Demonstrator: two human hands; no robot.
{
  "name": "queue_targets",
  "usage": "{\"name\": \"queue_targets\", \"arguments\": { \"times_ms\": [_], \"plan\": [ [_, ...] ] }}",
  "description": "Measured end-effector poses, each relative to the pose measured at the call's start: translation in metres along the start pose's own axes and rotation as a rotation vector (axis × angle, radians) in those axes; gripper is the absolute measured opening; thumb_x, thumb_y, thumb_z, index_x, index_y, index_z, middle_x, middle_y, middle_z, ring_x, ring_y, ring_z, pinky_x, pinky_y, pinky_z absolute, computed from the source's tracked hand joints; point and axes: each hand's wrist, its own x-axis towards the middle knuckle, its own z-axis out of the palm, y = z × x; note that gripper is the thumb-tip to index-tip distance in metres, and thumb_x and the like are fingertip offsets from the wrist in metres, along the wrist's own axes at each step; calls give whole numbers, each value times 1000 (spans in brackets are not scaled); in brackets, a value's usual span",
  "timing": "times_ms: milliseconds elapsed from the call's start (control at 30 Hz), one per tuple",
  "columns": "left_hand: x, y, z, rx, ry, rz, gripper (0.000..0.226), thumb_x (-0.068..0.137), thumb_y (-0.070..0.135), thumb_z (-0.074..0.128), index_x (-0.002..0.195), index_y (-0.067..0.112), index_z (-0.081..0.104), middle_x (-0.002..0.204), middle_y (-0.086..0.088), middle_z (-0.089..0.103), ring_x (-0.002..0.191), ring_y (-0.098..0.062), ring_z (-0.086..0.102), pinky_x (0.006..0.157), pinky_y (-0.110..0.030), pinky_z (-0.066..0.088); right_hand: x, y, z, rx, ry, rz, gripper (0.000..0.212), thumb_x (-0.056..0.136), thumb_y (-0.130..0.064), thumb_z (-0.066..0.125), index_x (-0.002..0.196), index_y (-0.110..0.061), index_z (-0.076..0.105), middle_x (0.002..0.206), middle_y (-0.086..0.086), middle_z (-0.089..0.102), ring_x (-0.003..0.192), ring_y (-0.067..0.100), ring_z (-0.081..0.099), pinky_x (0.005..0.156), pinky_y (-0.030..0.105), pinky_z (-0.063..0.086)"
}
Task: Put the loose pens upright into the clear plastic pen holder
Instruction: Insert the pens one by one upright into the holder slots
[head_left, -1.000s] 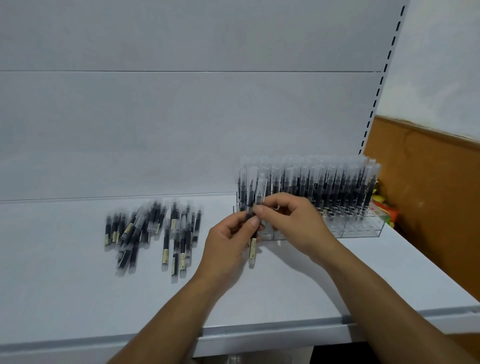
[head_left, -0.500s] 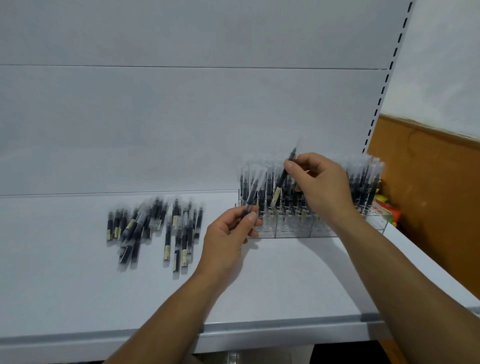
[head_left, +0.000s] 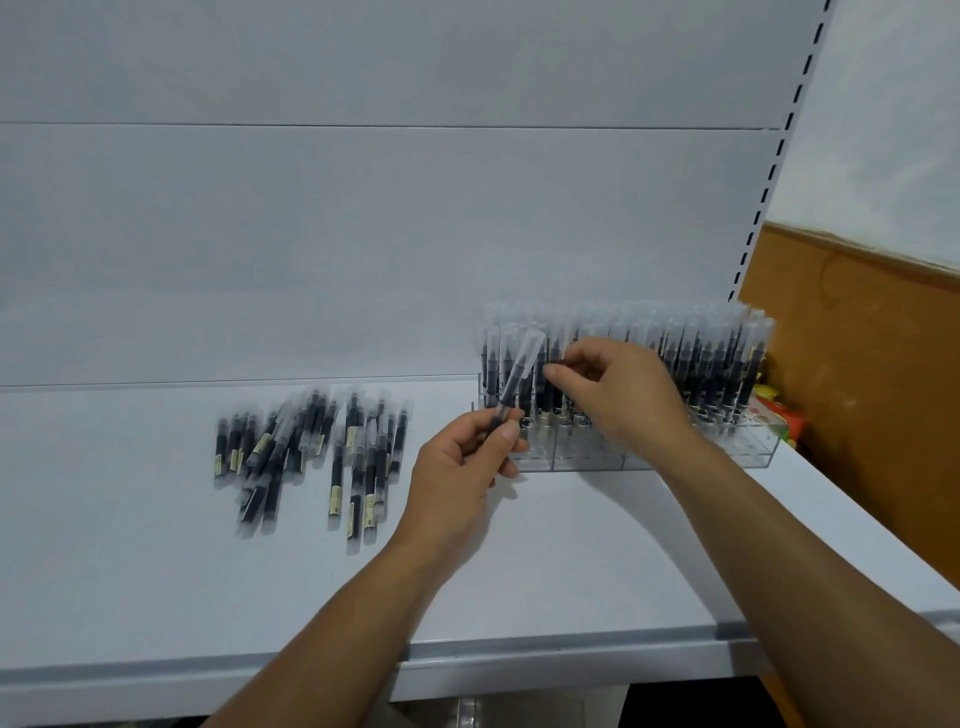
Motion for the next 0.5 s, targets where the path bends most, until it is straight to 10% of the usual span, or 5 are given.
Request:
{"name": "queue_targets", "arguments": {
  "times_ms": [367,500],
  "plan": [
    [-2,1,2,38,-16,5,17,92,1,59,98,12,71,71,5,69,57,0,57,52,-10,43,-27,8,2,111,55,52,14,90,-27,64,92,-41,68,75,-17,67,71,2,61,65,23,49],
    [-3,-2,1,91,-73,2,26,93,5,61,89,25,76,71,4,69,56,-2,56,53,-13,44,-41,-6,2,359,-119,0,12,90,-20,65,90,-31,71,77,-2,68,71,27,60,64,41,52]
  ]
}}
